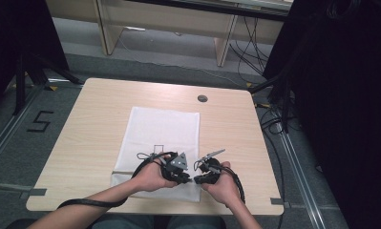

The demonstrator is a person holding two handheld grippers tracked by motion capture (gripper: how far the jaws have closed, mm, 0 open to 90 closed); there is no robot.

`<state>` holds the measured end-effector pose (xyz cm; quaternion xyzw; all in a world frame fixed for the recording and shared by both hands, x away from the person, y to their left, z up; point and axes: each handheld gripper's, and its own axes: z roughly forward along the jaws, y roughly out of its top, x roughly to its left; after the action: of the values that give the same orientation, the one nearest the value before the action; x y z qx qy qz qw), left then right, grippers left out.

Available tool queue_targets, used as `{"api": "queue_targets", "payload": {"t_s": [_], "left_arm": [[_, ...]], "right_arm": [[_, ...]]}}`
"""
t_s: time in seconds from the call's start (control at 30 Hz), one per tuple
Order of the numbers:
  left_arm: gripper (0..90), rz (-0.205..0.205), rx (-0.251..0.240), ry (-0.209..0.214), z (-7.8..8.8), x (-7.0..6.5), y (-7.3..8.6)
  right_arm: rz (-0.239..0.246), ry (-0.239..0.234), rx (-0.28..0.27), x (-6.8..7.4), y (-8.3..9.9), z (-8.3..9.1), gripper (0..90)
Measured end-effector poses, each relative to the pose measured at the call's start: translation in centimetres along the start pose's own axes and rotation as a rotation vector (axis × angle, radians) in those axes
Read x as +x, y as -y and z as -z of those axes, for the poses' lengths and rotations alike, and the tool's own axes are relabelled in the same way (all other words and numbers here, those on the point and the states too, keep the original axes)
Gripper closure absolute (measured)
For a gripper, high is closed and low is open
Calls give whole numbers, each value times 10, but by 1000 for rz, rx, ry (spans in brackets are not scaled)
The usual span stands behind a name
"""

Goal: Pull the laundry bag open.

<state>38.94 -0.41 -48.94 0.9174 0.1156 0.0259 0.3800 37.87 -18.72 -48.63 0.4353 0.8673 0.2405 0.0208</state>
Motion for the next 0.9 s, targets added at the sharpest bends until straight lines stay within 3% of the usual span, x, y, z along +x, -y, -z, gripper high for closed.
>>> {"api": "queue_targets", "payload": {"t_s": [0.1,0.17,0.4,0.47,0.53,0.9], "left_arm": [[820,11,-6,2,3,1,1],[820,39,-21,0,3,0,2],[820,26,-23,0,5,0,3],[820,42,-28,0,5,-1,3],[820,28,-22,-4,6,-1,3],[820,49,-28,-5,9,-1,5]], "right_arm": [[-1,0,1,-1,0,0,900],[-1,0,1,-1,0,0,900],[-3,1,0,-1,0,0,900],[-4,-1,-1,-1,0,0,900],[-3,-2,0,-1,0,0,900],[3,5,0,0,0,0,900]]}}
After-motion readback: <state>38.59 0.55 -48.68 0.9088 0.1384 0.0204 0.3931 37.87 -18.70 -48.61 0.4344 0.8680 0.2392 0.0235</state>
